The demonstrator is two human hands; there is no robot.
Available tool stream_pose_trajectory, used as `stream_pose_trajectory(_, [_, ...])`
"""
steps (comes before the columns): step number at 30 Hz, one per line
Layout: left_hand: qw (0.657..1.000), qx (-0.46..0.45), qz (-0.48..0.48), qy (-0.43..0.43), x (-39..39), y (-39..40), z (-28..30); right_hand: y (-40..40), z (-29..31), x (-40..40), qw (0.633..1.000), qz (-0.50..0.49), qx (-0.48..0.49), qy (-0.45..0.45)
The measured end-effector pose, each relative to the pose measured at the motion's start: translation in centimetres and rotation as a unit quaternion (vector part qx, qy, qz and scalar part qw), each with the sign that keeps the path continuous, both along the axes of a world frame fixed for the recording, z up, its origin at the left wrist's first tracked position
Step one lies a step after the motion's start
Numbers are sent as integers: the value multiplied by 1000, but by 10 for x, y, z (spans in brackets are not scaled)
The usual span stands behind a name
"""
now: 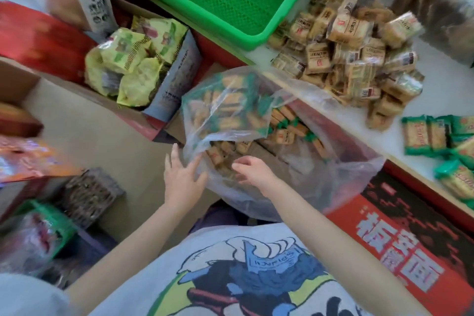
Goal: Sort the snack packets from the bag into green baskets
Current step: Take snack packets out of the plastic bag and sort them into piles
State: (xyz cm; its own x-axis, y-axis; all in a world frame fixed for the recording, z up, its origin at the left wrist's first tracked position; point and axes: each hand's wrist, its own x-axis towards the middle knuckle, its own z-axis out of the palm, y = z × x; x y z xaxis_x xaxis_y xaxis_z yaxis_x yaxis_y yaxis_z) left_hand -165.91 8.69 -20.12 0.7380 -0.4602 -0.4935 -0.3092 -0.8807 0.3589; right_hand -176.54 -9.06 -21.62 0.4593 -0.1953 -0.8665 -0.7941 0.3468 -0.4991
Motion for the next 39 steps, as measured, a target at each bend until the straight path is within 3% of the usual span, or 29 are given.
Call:
stream_pose_trajectory(2, [970, -56, 157, 178, 7, -11, -7, 10, -9, 14, 1000, 7, -9, -2])
stream_pose_trajectory(4, [938, -97, 209, 258, 7, -20, -15, 13, -16, 27, 1000, -11, -16, -4])
stream_pose_trajectory(14, [918, -156, 226, 285, -6, -12, -16, 29, -48, 49, 996, -58, -53, 30])
stream_pose_trajectory(17, [943, -132, 181, 245, -3, -6, -9, 21, -42, 40, 996, -81, -33, 14])
stream_pose_trajectory(20, [965, -123, 141, 184, -6, -9, 3, 5, -30, 18, 994, -52, -90, 10])
stream_pose_trajectory(24, [988, -151, 12, -36, -22, -27, 26, -30, -3, -19, 991, -86, -100, 18])
stream_pose_trajectory(26, [979, -189, -38, -71, -31, -48, 33, -49, 13, -39, 989, -137, -63, 3])
stream_pose_trajectory(27, [979, -199, -35, -30, -35, -64, 38, -58, 23, -48, 985, -168, -34, -19])
stream_pose_trajectory(29, [972, -188, 25, 139, -41, -104, 59, -74, 41, -65, 972, -219, 14, -83])
stream_pose_trajectory(31, [921, -182, 116, 323, -48, -143, 74, -89, 60, -82, 959, -244, 34, -138])
stream_pose_trajectory(32, [895, -194, 140, 375, -51, -161, 78, -96, 69, -89, 956, -250, 28, -151])
stream_pose_trajectory(34, [875, -231, 134, 404, -60, -193, 84, -113, 88, -103, 953, -258, 0, -158])
stream_pose_trajectory(39, [869, -256, 30, 422, -85, -268, 89, -156, 109, -152, 949, -276, -68, -140])
